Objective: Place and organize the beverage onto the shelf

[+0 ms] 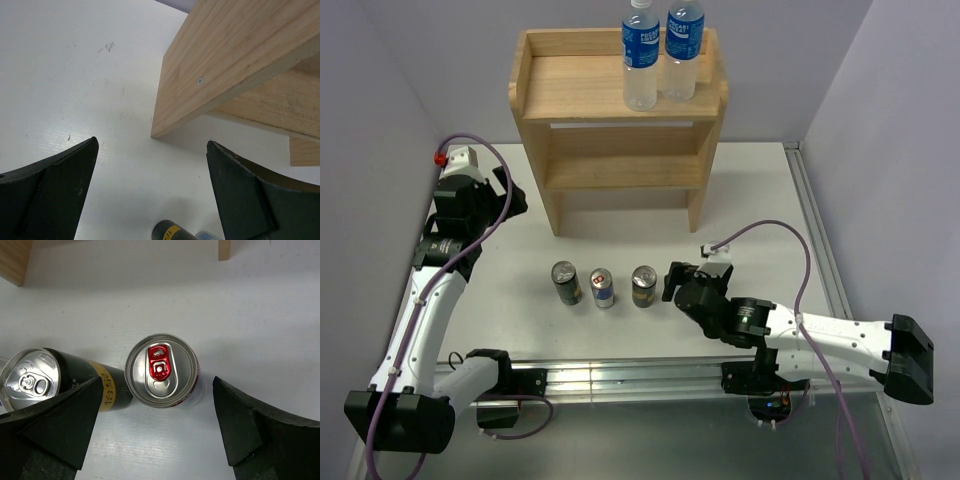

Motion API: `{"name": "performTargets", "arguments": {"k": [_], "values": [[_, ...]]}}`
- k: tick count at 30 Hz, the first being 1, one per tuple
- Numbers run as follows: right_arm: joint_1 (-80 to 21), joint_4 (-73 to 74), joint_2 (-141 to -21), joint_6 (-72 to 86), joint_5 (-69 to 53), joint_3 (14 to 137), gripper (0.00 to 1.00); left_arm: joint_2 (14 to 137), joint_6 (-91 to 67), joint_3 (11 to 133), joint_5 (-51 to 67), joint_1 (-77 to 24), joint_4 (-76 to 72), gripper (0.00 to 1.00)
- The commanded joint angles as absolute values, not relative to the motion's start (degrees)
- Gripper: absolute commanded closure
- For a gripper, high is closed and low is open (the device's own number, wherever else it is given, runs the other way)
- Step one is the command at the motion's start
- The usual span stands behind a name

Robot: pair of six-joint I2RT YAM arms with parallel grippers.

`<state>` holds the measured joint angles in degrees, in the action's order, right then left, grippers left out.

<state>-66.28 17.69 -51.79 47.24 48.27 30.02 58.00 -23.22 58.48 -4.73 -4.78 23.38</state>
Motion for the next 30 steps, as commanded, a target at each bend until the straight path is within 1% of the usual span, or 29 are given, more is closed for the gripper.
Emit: {"name": "performTargets", "arguments": {"k": [1, 10, 12, 19, 30], "values": [[-65.9, 13.3, -53.4, 49.6, 48.4, 29.5, 0.03, 57.8, -22.7, 59.5, -3.9, -4.6, 22.2, 0.04], [-64.8, 10.8, -56.9, 49.8, 48.0, 28.0, 0.04, 57.6, -22.7, 59.4, -3.9, -4.6, 22.2, 0.04], [-64.7, 10.6, -57.6, 49.9, 48.4, 27.7, 0.05, 57.5, -22.6, 59.5, -3.9, -4.6, 22.1, 0.04], [-64.5, 10.8, -59.9, 50.8, 49.9, 27.6, 0.20, 57.5, -22.6, 59.5, -3.8, -4.7, 22.1, 0.04], [-64.2, 9.9, -62.2, 50.1, 52.1, 27.5, 0.32, 57.5, -22.8, 59.5, -3.6, -4.7, 22.1, 0.04]]}}
